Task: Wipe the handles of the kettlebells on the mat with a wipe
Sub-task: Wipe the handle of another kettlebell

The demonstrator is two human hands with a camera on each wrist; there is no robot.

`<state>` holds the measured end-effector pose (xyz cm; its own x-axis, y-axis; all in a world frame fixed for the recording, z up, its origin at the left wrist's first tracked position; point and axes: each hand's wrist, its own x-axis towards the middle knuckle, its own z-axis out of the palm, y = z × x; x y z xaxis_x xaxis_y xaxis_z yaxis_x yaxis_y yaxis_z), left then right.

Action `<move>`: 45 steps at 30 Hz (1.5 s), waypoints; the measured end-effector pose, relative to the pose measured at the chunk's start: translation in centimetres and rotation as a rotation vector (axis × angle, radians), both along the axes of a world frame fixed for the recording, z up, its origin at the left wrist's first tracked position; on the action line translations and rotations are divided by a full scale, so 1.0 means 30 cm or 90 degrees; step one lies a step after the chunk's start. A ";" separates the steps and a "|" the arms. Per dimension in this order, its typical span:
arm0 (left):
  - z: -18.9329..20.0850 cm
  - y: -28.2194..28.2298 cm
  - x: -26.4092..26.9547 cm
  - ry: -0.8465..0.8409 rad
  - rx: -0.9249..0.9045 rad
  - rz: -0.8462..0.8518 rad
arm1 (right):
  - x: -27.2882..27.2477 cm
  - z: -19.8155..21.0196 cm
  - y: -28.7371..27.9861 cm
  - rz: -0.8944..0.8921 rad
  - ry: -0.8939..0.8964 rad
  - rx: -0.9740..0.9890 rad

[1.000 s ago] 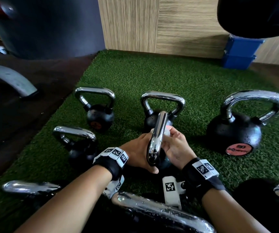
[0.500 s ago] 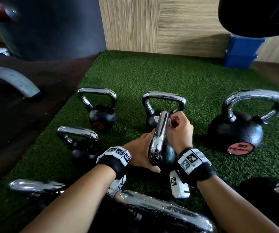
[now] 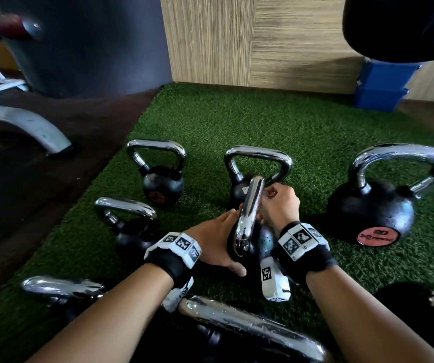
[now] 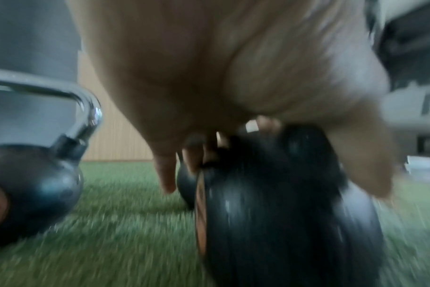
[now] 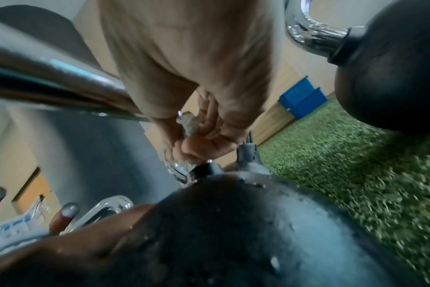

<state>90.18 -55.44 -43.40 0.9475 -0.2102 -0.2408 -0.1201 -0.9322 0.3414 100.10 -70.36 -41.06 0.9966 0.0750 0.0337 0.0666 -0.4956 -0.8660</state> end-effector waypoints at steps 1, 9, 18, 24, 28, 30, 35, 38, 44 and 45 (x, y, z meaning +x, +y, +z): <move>0.021 0.015 -0.007 0.026 -0.005 0.008 | -0.002 -0.001 0.000 0.006 0.065 0.026; 0.255 0.068 -0.104 0.112 -0.182 0.068 | -0.008 0.051 -0.014 0.077 0.103 -0.155; 0.302 -0.122 -0.066 -0.080 0.109 0.141 | 0.033 0.251 -0.112 0.392 -0.176 -0.375; 0.347 -0.102 -0.034 0.000 0.180 0.082 | -0.031 0.307 -0.114 0.372 -0.199 -0.435; 0.419 -0.035 -0.003 0.008 0.248 -0.001 | -0.071 0.338 -0.124 0.299 -0.150 -0.573; 0.427 -0.003 0.006 -0.034 0.288 -0.030 | -0.109 0.350 -0.138 0.258 -0.144 -0.607; 0.417 0.025 0.014 -0.131 0.288 -0.064 | -0.220 0.369 -0.158 0.204 -0.124 -0.652; 0.422 0.032 0.008 -0.166 0.217 -0.061 | -0.235 0.374 -0.164 0.184 -0.096 -0.664; 0.378 0.126 -0.080 -0.161 0.027 0.072 | -0.299 0.443 -0.267 0.199 0.019 -0.573; 0.371 0.148 -0.101 -0.145 -0.010 0.103 | -0.335 0.461 -0.287 0.195 0.033 -0.523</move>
